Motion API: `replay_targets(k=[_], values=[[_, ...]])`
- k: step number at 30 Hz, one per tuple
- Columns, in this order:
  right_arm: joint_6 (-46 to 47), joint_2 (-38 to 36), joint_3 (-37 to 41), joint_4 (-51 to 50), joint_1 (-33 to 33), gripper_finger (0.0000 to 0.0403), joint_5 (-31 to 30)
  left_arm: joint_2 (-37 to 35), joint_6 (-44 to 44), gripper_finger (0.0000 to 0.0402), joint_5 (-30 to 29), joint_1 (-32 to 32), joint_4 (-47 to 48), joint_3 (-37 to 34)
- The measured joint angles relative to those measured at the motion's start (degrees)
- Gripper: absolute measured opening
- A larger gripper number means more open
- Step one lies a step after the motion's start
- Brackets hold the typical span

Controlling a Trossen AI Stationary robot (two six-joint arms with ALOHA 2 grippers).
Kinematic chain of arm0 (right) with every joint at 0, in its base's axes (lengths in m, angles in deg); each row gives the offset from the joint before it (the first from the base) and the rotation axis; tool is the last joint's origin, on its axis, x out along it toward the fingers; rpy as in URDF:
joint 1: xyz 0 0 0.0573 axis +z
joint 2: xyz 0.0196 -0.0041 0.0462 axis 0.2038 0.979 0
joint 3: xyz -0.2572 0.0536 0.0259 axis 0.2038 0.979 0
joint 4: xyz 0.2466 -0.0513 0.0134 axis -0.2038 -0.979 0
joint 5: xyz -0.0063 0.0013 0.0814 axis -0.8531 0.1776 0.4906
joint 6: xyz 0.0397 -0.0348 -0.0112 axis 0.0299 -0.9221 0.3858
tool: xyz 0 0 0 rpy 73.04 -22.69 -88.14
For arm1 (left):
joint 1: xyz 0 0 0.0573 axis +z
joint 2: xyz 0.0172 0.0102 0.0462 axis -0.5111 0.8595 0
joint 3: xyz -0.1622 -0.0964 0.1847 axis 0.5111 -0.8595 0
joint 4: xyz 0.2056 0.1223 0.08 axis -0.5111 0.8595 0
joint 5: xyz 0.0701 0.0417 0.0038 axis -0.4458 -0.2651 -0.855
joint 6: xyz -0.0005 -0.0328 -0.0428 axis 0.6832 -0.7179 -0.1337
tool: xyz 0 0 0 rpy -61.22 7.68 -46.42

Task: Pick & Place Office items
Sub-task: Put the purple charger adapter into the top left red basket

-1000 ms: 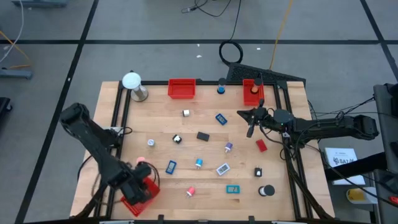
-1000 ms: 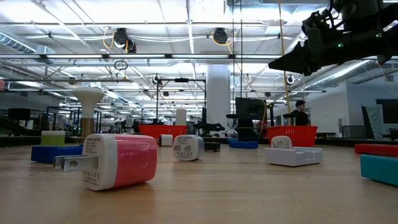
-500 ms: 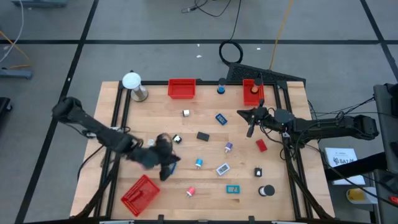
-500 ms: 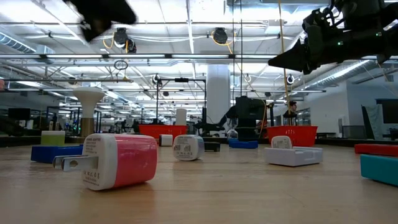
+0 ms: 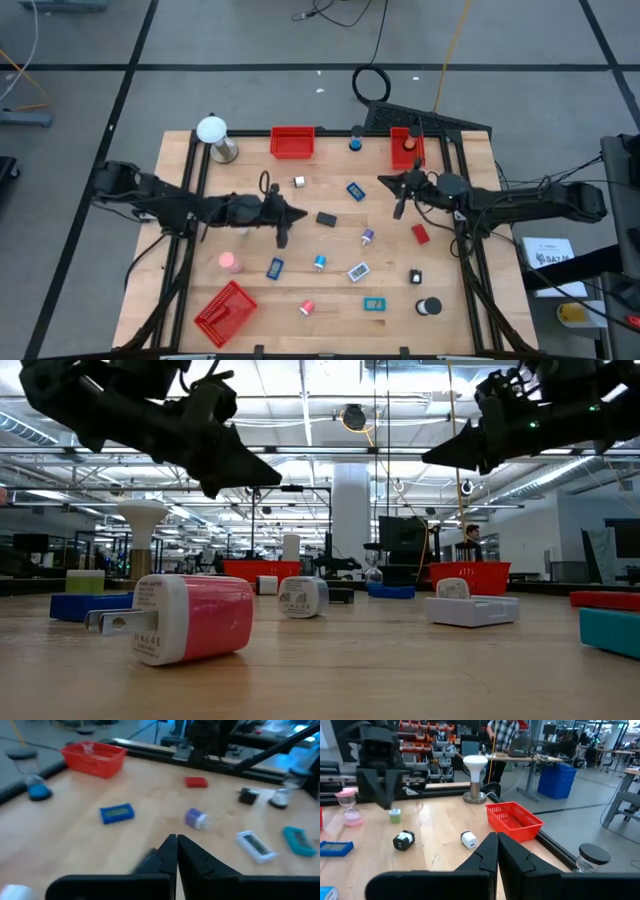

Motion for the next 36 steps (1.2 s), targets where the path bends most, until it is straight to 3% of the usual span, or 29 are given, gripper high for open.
replay_targets(k=[4, 11, 21, 29, 36], values=[[1.3, 5.2, -5.2, -7.6, 0.0, 0.0004, 0.1, 2.0, 5.6, 0.0005, 4.3, 2.4, -3.8, 0.0], [4.3, 13.4, -17.8, -33.8, 1.3, 0.0012, 0.2, 7.3, 7.5, 0.0003, 9.7, 4.9, -7.1, 0.0], [5.5, 24.3, -32.3, -61.2, 5.5, 0.0104, 0.3, 13.1, 8.1, 0.0006, 11.7, 5.0, -18.0, -1.1], [-2.1, 32.2, -36.9, -65.9, 8.8, 0.0194, 12.0, 13.1, 8.0, 0.0017, 10.0, 5.2, -20.0, -3.1], [-14.2, 40.6, -41.9, -70.3, 12.5, 0.0246, 13.8, 13.1, 8.1, 0.0007, 9.6, 5.2, -20.1, -3.1]])
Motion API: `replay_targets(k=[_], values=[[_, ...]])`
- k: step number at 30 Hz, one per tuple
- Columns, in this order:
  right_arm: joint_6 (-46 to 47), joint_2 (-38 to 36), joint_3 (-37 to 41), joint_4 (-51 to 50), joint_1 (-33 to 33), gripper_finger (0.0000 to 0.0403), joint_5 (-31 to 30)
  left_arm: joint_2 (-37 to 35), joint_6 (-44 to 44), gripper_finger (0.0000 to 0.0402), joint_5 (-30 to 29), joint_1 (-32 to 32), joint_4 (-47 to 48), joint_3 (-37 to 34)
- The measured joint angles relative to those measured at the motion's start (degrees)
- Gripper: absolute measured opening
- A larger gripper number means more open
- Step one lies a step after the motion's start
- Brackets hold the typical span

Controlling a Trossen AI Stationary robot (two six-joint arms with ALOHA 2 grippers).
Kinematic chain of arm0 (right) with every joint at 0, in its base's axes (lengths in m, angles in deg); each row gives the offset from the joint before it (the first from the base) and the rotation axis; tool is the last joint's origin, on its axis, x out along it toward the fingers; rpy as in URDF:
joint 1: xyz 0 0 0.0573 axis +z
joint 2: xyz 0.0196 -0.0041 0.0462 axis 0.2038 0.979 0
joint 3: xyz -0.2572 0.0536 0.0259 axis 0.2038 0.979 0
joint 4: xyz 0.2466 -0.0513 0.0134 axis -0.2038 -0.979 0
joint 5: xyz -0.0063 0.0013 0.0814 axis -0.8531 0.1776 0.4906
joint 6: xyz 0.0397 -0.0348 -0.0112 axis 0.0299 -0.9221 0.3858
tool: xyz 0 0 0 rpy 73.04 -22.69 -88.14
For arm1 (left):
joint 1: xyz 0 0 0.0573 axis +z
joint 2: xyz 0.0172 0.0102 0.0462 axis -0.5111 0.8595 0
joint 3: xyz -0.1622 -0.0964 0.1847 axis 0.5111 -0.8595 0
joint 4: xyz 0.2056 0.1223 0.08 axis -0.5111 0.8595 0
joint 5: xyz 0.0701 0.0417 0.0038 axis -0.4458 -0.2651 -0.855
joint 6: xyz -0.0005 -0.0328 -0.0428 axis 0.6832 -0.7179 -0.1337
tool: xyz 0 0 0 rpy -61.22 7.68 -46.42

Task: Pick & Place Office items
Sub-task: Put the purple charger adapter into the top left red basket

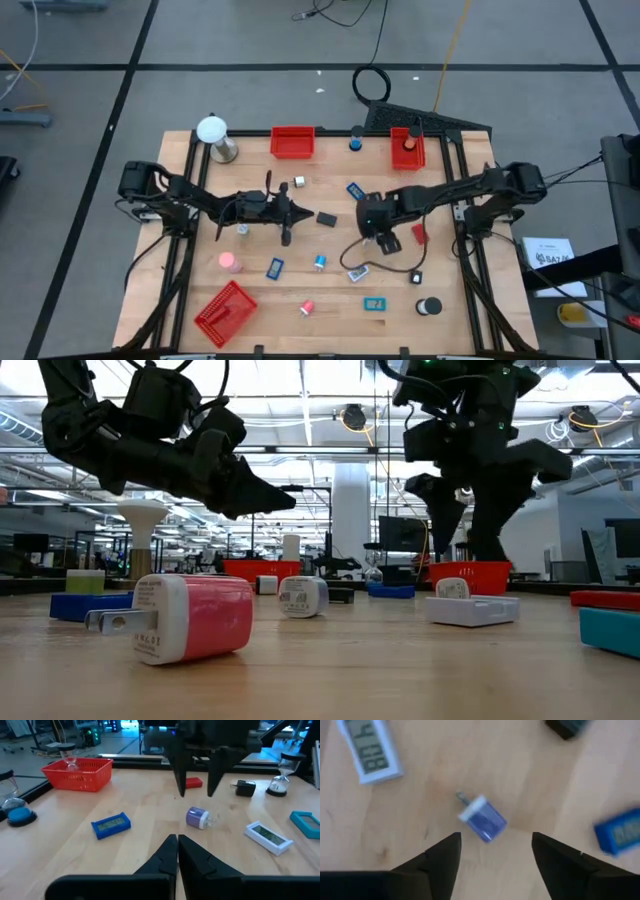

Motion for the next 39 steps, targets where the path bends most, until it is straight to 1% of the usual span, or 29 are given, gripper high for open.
replay_targets(k=[3, 5, 9, 14, 18, 23, 27, 32, 35, 37, 39], values=[[-4.5, 2.6, -1.4, -1.1, 0.8, 0.0253, 0.0, 0.0, 0.0, 0.0003, 0.0, 0.0, 0.4, 0.0], [-6.5, 3.7, -1.5, -0.9, 1.1, 0.0252, 0.0, 0.0, 0.0, 0.0007, 0.0, 0.0, 0.4, 0.0], [-10.0, 6.3, -1.5, -0.9, 1.0, 0.0243, -0.1, 0.0, 0.0, 0.0018, 0.0, 0.0, 0.4, 0.0], [-12.2, 8.5, -1.5, 0.5, 1.0, 0.0227, -0.2, 0.0, 0.2, 0.0009, -0.1, 0.0, 0.4, 0.0], [-12.3, 9.8, -1.5, 1.4, 1.0, 0.0205, -0.1, 0.0, 0.2, 0.0003, -0.1, 0.0, 0.4, 0.0], [-11.7, 10.8, -1.5, 1.2, 1.0, 0.0163, -0.1, 0.0, 0.2, 0.0017, -0.2, 0.0, 0.4, 0.0], [-9.7, 10.5, -1.5, 1.3, 0.8, 0.0131, -0.2, 0.0, -0.9, 0.0016, -1.1, 0.0, 0.4, 0.0], [-5.0, 7.2, -1.3, 1.2, -1.1, 0.0127, -0.2, 0.0, -2.9, 0.0003, -1.1, 0.0, 0.2, 0.0], [-1.6, 3.8, 1.4, 6.9, -3.4, 0.0132, -0.2, 0.0, -4.0, 0.0005, -1.1, 0.0, 0.0, 0.0], [1.1, 1.7, 4.8, 14.1, -4.9, 0.0132, 0.0, 0.0, -6.1, 0.0014, -1.3, 0.0, 0.0, 0.0], [3.9, 0.5, 8.5, 21.8, -6.1, 0.0131, 0.0, 0.0, -8.6, 0.0025, -3.3, 0.0, 0.1, 0.3]])
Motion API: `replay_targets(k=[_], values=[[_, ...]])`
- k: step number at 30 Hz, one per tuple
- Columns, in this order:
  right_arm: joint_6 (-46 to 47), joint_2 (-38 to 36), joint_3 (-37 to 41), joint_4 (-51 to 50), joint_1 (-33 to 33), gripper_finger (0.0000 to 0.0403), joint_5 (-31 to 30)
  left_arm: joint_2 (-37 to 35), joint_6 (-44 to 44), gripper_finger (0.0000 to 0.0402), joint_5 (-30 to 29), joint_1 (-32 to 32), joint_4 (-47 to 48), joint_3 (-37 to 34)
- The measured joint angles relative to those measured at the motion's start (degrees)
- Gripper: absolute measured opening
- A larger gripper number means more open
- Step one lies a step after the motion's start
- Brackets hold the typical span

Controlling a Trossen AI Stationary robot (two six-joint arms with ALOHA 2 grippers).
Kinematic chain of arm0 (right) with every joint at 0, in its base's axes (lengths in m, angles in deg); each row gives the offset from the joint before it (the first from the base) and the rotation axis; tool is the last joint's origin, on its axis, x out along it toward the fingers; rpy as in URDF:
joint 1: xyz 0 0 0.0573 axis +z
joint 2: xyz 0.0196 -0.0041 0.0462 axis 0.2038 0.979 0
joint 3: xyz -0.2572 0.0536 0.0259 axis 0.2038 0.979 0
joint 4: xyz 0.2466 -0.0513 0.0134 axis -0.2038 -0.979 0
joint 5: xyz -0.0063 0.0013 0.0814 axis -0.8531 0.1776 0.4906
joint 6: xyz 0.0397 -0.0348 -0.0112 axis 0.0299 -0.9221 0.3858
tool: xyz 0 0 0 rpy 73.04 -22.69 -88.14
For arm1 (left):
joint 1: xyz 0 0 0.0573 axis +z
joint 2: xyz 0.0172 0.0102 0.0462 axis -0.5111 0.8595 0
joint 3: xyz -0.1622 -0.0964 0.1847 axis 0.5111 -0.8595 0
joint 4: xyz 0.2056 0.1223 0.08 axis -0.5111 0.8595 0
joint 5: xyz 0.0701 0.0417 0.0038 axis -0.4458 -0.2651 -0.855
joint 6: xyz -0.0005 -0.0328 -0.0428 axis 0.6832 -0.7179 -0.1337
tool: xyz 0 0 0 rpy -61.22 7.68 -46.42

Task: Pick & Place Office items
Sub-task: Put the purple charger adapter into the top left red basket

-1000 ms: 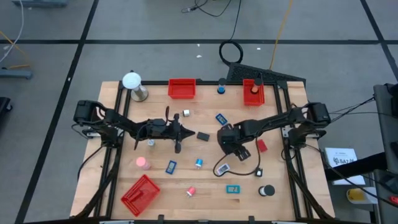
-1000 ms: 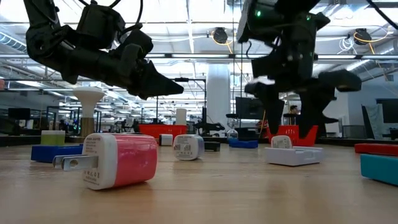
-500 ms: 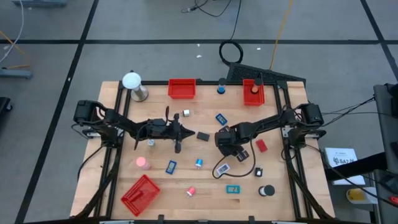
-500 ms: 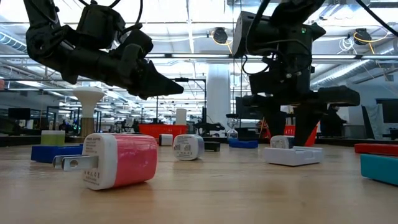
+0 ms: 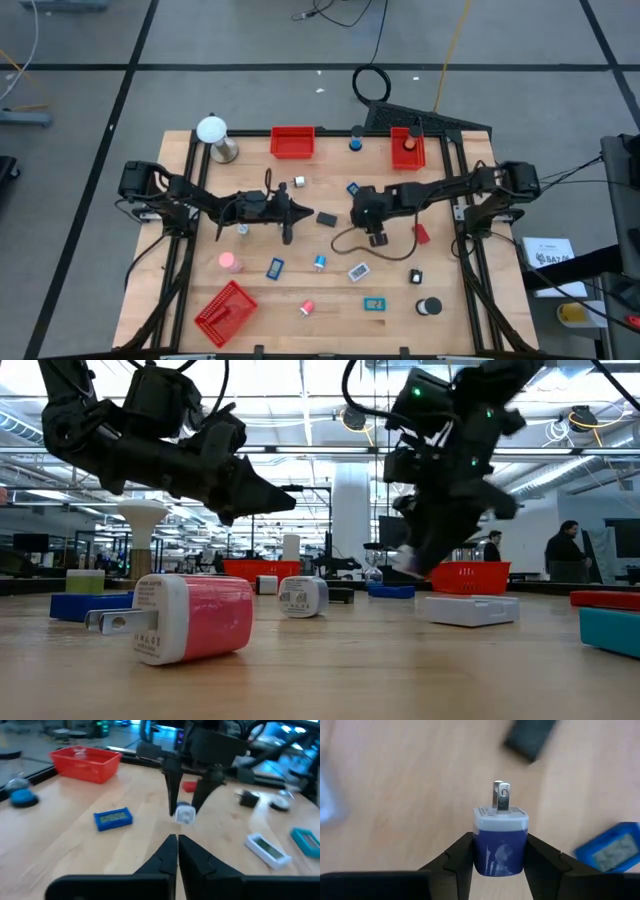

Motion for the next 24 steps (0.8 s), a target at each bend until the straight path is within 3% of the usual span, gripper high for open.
replay_targets(k=[6, 11, 18, 24], values=[[6.7, -0.5, 7.8, 22.4, -1.3, 0.0131, 0.1, 0.0, -2.3, 0.0087, -1.3, -0.7, 4.5, 4.2], [7.4, -0.5, 10.9, 33.8, -1.2, 0.0131, -2.5, 0.0, -11.0, 0.0168, -1.3, -1.0, 20.5, 11.7], [5.6, -0.5, 11.2, 37.5, -0.9, 0.0131, -7.1, 0.0, -29.0, 0.0267, -0.3, 1.0, 33.4, 19.6], [1.0, -0.5, 11.2, 41.2, 0.4, 0.0131, -11.3, 0.0, -38.1, 0.0295, -0.2, 2.7, 33.5, 19.9]])
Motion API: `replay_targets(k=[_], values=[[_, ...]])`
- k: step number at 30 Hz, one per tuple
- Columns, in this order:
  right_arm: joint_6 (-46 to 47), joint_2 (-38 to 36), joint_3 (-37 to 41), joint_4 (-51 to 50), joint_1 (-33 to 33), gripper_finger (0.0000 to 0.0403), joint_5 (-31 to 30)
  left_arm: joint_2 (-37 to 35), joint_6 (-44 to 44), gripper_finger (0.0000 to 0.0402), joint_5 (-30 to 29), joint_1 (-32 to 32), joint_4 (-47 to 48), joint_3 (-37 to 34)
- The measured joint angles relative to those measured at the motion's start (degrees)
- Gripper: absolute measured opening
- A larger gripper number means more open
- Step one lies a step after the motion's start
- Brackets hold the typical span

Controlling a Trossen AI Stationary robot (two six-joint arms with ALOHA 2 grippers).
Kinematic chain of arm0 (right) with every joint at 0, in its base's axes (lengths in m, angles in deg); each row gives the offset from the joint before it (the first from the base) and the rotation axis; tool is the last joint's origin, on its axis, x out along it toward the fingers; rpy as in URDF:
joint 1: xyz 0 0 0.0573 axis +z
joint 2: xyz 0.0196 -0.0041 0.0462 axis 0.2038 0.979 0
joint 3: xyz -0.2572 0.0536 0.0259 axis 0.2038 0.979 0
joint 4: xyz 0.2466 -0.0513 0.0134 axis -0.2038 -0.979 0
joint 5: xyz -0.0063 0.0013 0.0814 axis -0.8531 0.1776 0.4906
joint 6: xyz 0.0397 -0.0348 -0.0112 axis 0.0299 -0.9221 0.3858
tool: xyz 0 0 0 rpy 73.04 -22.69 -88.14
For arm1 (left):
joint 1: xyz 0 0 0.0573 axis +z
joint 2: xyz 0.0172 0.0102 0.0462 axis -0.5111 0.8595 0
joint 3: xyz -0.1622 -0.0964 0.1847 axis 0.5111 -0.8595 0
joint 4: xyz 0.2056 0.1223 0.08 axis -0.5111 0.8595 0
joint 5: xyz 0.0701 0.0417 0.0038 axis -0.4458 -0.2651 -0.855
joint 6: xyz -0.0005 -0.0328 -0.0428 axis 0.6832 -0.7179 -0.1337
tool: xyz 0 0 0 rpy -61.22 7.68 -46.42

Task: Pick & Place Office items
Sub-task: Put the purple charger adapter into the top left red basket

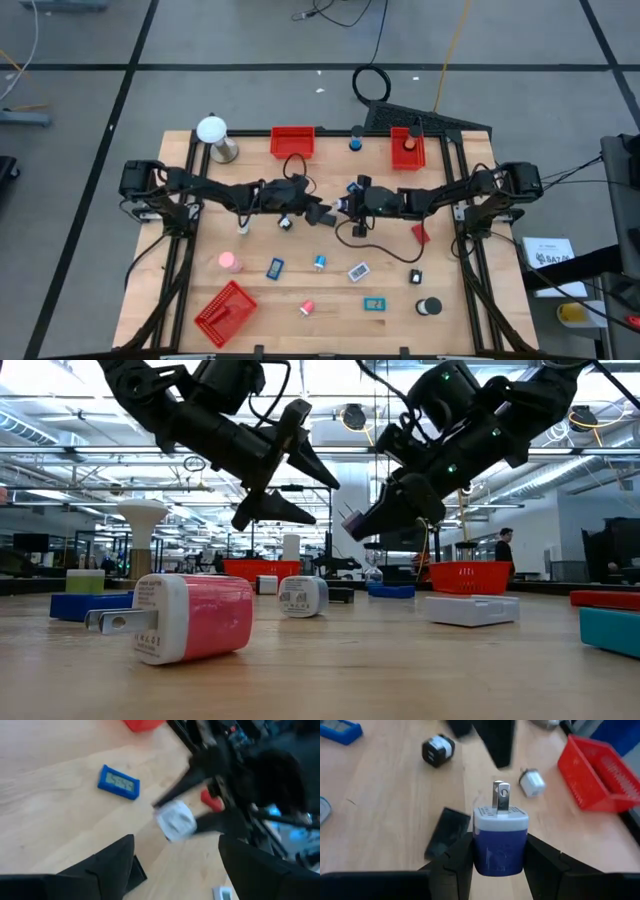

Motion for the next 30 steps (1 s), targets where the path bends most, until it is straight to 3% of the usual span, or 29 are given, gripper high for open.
replay_targets(k=[5, 10, 19, 23, 30], values=[[-3.6, 0.0, 0.0, 2.5, 1.1, 0.0131, -5.6, 0.0, -2.3, 0.0282, -0.8, 0.1, -0.2, 0.0], [-4.8, 0.0, 0.0, 3.7, 1.2, 0.0130, -5.7, 0.2, -3.0, 0.0276, -3.2, 0.2, -0.5, 0.7], [-8.3, 0.0, 0.0, 4.3, 2.1, 0.0130, -9.1, 9.6, -3.6, 0.0283, -1.5, 0.5, 0.2, 8.7], [-9.5, 0.0, 0.0, 1.9, 2.7, 0.0130, -12.1, 10.3, -3.8, 0.0269, -1.5, 1.1, 0.3, 9.4], [-9.6, 0.0, 0.0, 2.0, 3.0, 0.0130, -11.5, 10.2, -4.7, 0.0218, -0.4, 1.4, 0.9, 9.4]])
